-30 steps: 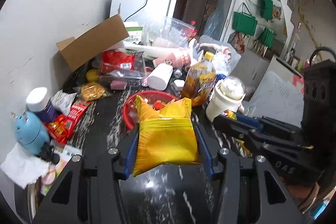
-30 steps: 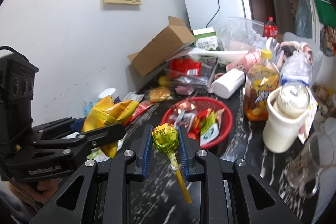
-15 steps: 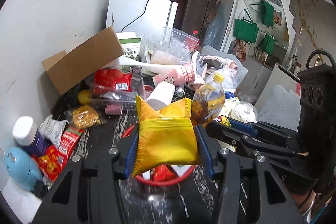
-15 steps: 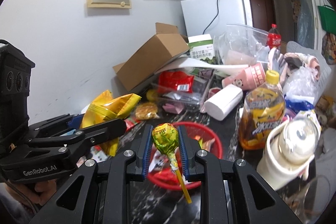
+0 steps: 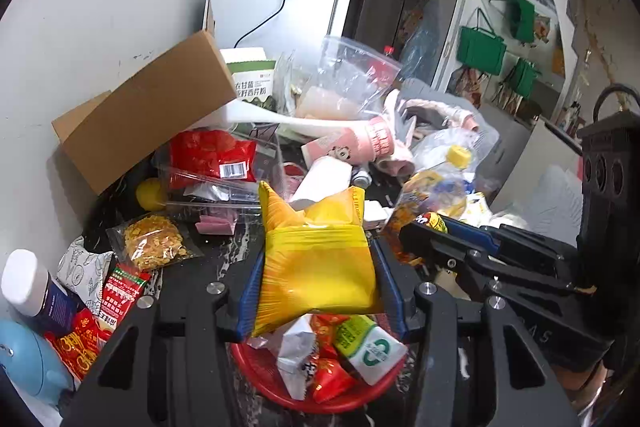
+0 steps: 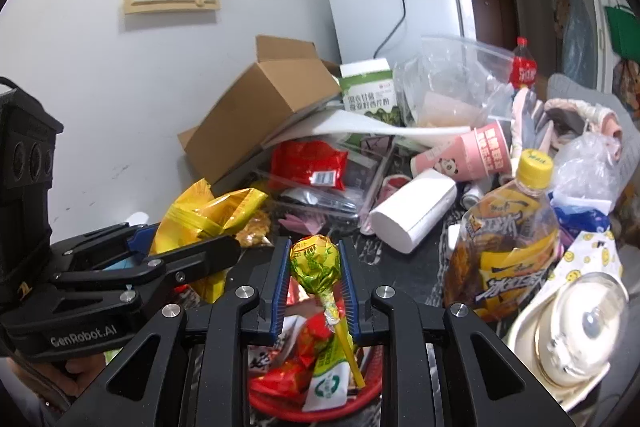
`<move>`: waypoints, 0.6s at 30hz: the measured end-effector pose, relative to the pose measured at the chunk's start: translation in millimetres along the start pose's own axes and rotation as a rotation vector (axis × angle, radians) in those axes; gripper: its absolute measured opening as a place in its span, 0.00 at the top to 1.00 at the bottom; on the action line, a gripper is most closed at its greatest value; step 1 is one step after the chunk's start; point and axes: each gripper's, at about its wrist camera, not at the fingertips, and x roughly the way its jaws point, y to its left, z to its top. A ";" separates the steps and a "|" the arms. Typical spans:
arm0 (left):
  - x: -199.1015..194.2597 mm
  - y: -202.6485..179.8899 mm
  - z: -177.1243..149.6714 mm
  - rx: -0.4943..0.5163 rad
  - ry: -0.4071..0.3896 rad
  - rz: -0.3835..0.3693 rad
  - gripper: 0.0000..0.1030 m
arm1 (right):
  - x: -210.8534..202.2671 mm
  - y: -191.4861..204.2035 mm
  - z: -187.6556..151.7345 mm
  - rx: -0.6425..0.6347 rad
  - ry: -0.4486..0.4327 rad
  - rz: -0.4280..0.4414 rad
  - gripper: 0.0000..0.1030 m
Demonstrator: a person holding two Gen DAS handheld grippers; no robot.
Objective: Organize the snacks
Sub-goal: 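Carry the yellow packet and green lollipop over the red basket with both grippers, then open both grippers to drop the yellow packet and lollipop into the basket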
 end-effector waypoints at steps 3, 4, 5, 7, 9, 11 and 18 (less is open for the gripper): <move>14.1 3.1 -2.2 0.000 0.032 0.013 0.52 | 10.5 -4.4 -1.9 0.005 0.020 -0.001 0.77; 18.5 3.8 -3.2 0.001 0.042 0.017 0.52 | 13.9 -5.5 -2.9 0.005 0.029 -0.001 0.77; 23.5 4.5 -4.7 0.002 0.055 0.019 0.52 | 18.6 -6.8 -4.5 0.006 0.040 -0.002 0.77; 33.2 5.7 -7.6 0.005 0.080 0.024 0.52 | 25.9 -9.0 -6.5 0.009 0.058 -0.010 0.77; 42.0 7.2 -10.6 0.010 0.103 0.034 0.52 | 32.6 -12.1 -8.4 0.013 0.072 -0.017 0.77; 51.3 9.2 -14.0 0.016 0.131 0.046 0.52 | 40.6 -15.6 -11.6 0.019 0.092 -0.017 0.77; 77.5 15.6 -24.5 0.033 0.234 0.094 0.52 | 65.5 -23.6 -23.7 0.038 0.171 -0.017 0.77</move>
